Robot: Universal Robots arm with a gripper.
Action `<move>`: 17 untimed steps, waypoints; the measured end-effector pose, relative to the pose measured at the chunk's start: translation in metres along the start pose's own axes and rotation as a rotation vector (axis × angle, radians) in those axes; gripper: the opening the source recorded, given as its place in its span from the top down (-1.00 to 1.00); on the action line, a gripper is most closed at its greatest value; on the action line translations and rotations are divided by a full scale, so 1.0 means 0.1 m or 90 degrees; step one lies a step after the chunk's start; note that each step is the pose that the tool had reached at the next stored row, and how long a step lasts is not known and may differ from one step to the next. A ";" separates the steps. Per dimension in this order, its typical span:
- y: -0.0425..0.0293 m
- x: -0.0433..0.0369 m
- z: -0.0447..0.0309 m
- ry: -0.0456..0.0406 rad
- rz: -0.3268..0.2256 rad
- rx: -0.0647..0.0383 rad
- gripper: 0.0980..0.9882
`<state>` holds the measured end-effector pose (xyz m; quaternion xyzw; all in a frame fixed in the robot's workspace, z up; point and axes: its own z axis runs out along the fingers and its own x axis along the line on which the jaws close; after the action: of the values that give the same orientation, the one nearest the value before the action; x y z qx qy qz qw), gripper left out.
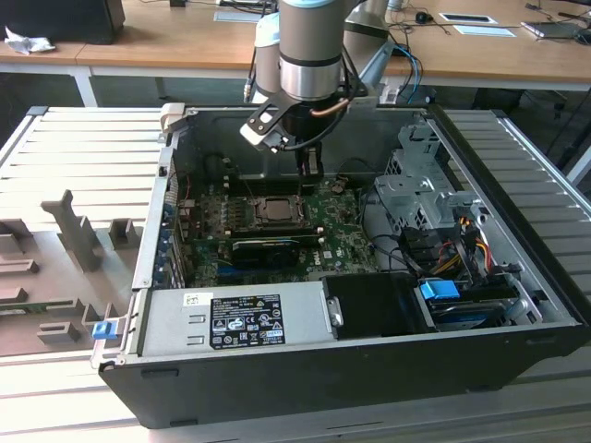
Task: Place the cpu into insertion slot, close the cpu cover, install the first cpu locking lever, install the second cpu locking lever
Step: 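Close the cpu cover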
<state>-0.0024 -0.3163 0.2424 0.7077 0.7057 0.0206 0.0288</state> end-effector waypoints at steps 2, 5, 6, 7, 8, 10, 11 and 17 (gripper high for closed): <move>-0.008 0.000 0.000 0.0000 0.000 0.000 0.98; -0.023 0.000 -0.001 0.0000 0.000 0.000 0.98; -0.025 0.000 -0.001 0.0000 0.000 0.000 0.98; -0.027 0.000 -0.001 0.0001 0.000 0.000 0.98; -0.030 0.000 -0.001 0.0000 0.000 0.000 0.98; -0.039 0.000 -0.001 0.0000 0.000 0.000 0.98; -0.047 0.000 -0.001 0.0001 0.000 0.000 0.98; -0.149 0.000 -0.002 0.0001 0.000 0.000 0.98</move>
<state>-0.0172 -0.3163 0.2416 0.7077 0.7057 0.0207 0.0288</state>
